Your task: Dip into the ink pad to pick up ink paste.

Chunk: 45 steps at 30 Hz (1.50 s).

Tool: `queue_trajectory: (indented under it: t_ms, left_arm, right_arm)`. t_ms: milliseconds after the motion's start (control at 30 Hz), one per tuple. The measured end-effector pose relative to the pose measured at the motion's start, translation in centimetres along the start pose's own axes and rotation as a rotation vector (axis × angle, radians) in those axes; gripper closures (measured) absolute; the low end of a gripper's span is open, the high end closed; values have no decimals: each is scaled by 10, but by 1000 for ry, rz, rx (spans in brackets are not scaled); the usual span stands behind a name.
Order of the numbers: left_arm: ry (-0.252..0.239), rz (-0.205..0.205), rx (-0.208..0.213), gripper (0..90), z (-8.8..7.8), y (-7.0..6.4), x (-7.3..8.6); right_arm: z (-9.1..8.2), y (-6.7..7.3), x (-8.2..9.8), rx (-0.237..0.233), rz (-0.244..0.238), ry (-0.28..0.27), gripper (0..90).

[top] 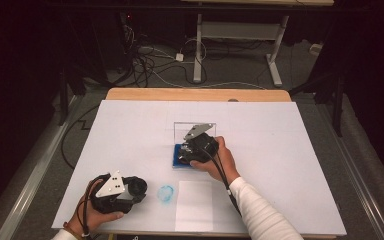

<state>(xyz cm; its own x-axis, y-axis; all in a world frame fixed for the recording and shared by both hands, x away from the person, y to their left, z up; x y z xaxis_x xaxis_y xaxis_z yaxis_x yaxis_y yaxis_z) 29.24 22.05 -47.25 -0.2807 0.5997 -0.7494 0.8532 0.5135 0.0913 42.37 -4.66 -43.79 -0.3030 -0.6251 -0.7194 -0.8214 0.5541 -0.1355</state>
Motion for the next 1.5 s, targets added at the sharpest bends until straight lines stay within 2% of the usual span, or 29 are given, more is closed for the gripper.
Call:
queue_trajectory:
  t_ms: [133, 567, 733, 1167, 1500]
  left_arm:
    - [-3, -10, 2, 367, -1, 1, 0]
    - [-2, -12, -5, 367, -2, 3, 0]
    - [-6, -16, -3, 367, -2, 5, 0]
    - [-12, -24, 0, 367, -4, 8, 1]
    - [-11, -26, -4, 367, -6, 8, 3]
  right_arm:
    - [-9, -2, -2, 16, 0, -19, 574]
    - [-32, -11, -7, 22, 6, -71, 574]
    - [-40, -17, -8, 26, 23, -86, 574]
    - [-54, -29, -11, 48, 38, -81, 574]
    - [-53, -31, -11, 53, 39, -65, 574]
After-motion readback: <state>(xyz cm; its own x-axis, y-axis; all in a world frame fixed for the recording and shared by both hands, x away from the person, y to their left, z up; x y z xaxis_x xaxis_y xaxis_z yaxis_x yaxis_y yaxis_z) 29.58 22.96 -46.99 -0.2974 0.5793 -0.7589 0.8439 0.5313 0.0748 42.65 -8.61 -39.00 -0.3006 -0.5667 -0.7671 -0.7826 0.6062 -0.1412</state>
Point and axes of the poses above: each handheld gripper's, and its own axes: z roughly forward along the jaws, x roughly out of its underside, y roughly to its left, the point moved 2 cm from there along z, roughly forward along the jaws, and after that the axes turned 1 degree about -y, right-handed, at the moved point
